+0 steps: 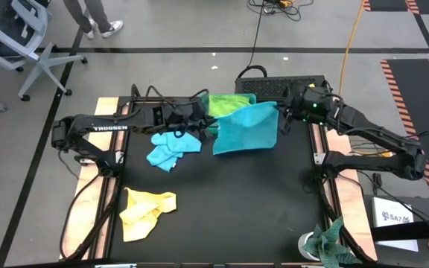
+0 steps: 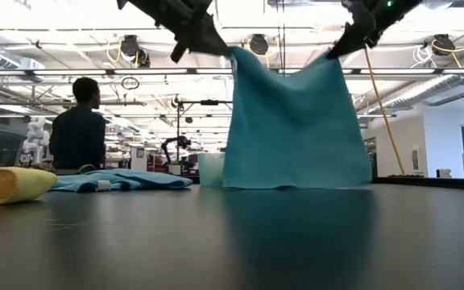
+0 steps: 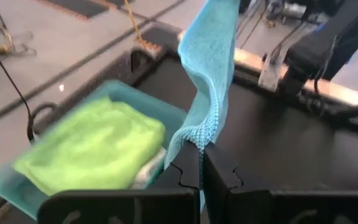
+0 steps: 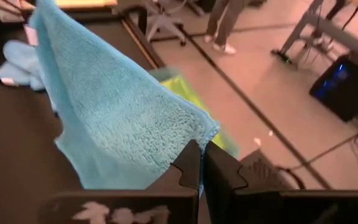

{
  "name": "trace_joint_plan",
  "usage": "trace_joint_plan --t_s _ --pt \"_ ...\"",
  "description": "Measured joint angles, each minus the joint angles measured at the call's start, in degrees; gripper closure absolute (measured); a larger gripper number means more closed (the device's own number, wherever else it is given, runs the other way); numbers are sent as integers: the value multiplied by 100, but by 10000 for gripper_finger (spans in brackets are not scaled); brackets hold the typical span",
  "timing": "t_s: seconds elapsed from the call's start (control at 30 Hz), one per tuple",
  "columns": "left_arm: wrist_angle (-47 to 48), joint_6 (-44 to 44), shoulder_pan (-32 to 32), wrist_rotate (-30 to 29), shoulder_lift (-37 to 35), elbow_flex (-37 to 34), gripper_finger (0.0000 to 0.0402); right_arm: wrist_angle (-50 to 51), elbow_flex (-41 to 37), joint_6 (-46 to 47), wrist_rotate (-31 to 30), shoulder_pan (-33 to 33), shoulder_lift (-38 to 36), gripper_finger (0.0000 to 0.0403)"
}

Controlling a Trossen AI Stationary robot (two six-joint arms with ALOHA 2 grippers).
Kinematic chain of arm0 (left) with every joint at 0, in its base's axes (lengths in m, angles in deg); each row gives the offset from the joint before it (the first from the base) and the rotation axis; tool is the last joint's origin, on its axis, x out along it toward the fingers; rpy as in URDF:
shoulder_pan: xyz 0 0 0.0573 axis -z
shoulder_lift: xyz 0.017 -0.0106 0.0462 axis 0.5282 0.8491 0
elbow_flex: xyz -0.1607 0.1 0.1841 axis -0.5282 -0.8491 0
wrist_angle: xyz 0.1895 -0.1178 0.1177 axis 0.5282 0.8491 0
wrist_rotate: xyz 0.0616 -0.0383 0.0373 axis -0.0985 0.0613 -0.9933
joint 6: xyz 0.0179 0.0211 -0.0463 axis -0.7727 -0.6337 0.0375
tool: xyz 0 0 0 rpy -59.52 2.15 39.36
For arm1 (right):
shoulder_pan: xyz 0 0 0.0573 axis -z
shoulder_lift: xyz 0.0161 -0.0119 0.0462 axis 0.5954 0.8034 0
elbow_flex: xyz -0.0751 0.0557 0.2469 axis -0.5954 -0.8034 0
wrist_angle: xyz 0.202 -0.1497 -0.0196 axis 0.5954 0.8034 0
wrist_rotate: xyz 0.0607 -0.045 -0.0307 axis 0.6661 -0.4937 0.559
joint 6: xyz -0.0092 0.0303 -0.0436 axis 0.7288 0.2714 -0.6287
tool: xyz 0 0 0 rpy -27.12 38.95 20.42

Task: Fold microfiber towels
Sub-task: Fold the bottom blue microfiber towel

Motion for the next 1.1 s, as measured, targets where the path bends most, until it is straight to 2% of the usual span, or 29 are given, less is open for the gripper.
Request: trace_joint_plan --t_s 0.2,0.27,0.53,0.6,0.77,1.1 --pt "186 -310 34 -20 -145 455 401 176 473 -7 102 -13 -4 403" --pt "519 -384 61 -25 -143 566 401 408 486 59 167 -43 -6 403" --pt "1647 -48 220 -21 -55 448 401 1572 486 434 177 -403 13 403" --pt "1696 75 305 -3 -75 388 401 1869 486 703 208 -595 13 403" --pt "1852 372 613 128 -66 337 401 2482 415 1545 730 -1158 7 403" --pt "1869 1239 1449 58 120 339 401 2275 -485 3262 926 -2637 -1 403"
